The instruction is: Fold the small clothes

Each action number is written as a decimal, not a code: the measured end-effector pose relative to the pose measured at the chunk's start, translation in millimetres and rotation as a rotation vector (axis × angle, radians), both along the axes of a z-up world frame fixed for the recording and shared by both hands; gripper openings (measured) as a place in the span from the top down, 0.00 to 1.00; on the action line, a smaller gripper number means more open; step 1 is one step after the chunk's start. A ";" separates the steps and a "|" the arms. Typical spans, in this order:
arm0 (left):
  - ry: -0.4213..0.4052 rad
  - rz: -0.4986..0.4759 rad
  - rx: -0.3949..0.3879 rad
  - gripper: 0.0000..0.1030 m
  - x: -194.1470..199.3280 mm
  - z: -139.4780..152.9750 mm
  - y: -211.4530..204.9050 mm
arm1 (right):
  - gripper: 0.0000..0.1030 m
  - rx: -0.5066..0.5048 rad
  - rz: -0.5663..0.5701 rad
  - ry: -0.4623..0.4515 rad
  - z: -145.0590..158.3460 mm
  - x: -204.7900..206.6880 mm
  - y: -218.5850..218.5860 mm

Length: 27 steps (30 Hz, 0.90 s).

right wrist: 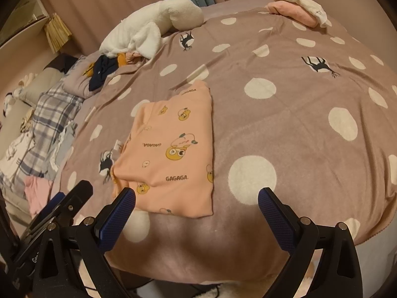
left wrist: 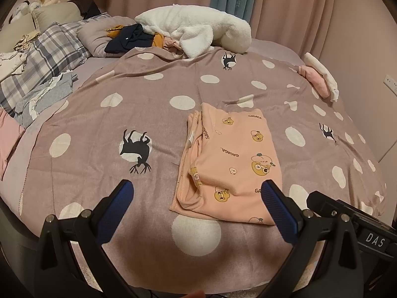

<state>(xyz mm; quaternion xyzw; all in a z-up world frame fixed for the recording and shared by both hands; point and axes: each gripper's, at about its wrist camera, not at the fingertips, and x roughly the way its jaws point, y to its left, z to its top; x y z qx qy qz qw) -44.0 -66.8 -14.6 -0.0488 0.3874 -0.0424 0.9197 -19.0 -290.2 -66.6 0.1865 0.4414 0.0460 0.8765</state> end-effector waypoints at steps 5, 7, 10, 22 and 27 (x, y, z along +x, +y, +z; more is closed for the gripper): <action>-0.002 0.007 0.007 0.00 0.4 -1.9 0.8 | 0.04 0.001 0.002 0.005 -0.6 -0.3 1.0; -0.001 0.011 0.005 0.00 1.1 -2.0 1.8 | 0.04 -0.006 0.000 0.003 -2.4 -1.1 2.0; -0.002 0.011 0.012 0.00 1.1 -1.9 0.7 | 0.04 -0.010 -0.002 0.003 -2.9 -1.5 0.9; -0.005 0.007 0.023 0.00 -0.3 -1.1 -0.9 | 0.04 -0.013 -0.001 0.005 -2.2 -1.2 -0.7; -0.003 0.011 0.022 0.00 -0.6 -0.9 -0.7 | 0.04 -0.015 -0.001 0.004 -2.5 -0.8 -1.4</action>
